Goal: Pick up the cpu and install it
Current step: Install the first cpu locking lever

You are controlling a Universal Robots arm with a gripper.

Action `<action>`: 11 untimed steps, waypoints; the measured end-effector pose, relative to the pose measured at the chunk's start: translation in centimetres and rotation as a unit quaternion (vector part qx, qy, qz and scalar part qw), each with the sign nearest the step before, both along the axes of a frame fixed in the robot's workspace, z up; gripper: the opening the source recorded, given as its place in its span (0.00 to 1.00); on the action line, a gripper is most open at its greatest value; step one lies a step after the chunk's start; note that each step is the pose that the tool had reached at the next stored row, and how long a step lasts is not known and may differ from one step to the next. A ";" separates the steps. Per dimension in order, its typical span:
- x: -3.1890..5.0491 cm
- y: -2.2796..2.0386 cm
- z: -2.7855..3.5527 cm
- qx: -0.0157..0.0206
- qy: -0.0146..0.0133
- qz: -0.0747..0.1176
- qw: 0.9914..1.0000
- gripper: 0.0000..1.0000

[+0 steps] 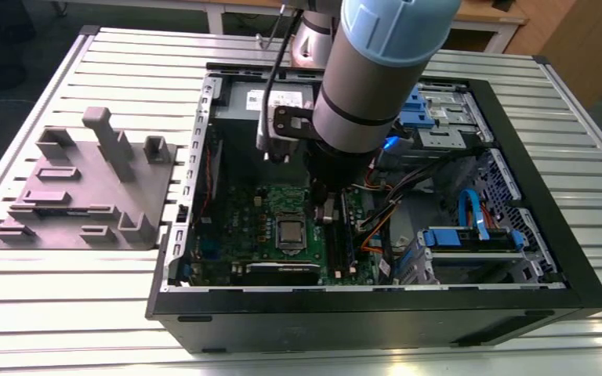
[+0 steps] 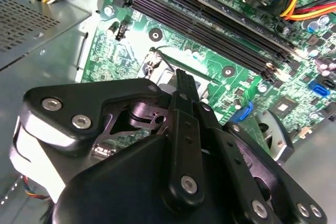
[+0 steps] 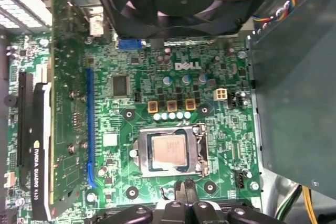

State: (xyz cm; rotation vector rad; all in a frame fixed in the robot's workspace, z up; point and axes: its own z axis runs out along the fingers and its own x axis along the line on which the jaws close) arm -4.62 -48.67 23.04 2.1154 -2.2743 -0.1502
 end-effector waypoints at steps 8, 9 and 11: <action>0.00 -0.06 -0.16 -0.003 0.000 0.021 1.000 0.10; 0.00 -0.06 -0.27 -0.003 -0.001 0.029 1.000 0.10; 0.01 -0.15 -0.30 -0.003 -0.001 0.029 1.000 0.10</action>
